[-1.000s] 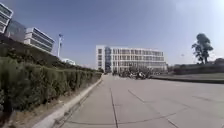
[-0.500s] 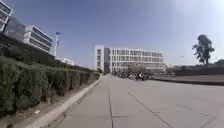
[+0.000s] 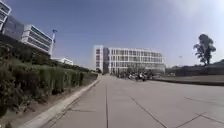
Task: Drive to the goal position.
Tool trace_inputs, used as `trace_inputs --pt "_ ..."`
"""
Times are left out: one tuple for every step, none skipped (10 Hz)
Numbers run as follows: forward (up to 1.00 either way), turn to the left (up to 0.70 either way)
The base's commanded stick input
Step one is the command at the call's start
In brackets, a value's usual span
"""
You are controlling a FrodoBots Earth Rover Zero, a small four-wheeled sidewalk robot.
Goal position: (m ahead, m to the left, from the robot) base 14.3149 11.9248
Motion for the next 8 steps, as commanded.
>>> trace_inputs --pt "1.00 0.05" --pt "1.00 0.04" --pt "1.00 0.04" --pt "1.00 0.07" --pt "1.00 0.10" --pt "1.00 0.07" --pt "1.00 0.03" --pt "1.00 0.02"
